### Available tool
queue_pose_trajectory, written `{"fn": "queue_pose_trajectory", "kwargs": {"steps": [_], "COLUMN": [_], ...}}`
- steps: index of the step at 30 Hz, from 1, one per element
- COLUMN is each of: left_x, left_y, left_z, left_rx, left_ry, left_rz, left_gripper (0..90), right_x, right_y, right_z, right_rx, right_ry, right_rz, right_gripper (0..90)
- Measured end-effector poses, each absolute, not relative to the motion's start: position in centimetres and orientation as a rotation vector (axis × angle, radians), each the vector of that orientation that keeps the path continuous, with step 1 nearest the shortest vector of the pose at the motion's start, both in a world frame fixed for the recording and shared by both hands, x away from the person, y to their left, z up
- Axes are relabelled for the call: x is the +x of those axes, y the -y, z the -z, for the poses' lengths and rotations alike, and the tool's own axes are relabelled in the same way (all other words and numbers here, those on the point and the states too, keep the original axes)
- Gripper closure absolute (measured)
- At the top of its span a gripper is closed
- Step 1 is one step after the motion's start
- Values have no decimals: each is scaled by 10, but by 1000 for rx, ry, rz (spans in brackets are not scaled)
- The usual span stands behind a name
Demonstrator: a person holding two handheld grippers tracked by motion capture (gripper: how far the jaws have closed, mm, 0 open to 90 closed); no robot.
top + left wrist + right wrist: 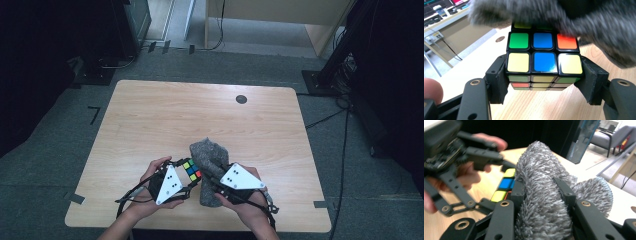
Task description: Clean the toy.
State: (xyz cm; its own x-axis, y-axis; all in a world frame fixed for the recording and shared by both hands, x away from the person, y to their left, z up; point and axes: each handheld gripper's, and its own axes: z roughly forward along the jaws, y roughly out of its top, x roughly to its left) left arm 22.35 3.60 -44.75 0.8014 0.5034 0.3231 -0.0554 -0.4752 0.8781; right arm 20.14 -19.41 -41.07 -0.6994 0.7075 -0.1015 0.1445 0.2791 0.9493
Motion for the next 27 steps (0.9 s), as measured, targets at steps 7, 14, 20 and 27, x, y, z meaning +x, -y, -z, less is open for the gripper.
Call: {"fn": "queue_pose_trajectory", "kwargs": {"steps": [7,14,20,27], "left_x": [221,218,218,216], "left_y": [-45,-48,-53,-41], "left_z": [439,433,428,438], "left_rx": [1867,1833,1804,1895], "left_ry": [-302,-284,-283,-236], "left_rz": [-626,-617,-591,-602], "left_gripper": [346,346,346,346], "right_x": [208,216,227,220], "right_y": [212,228,234,233], "right_z": [415,423,436,423], "right_rx": [853,944,1050,992], "right_ry": [-1972,-1914,-1976,-1950], "right_rz": [-1791,-1971,-1825,-1976], "right_gripper": [656,667,674,675]}}
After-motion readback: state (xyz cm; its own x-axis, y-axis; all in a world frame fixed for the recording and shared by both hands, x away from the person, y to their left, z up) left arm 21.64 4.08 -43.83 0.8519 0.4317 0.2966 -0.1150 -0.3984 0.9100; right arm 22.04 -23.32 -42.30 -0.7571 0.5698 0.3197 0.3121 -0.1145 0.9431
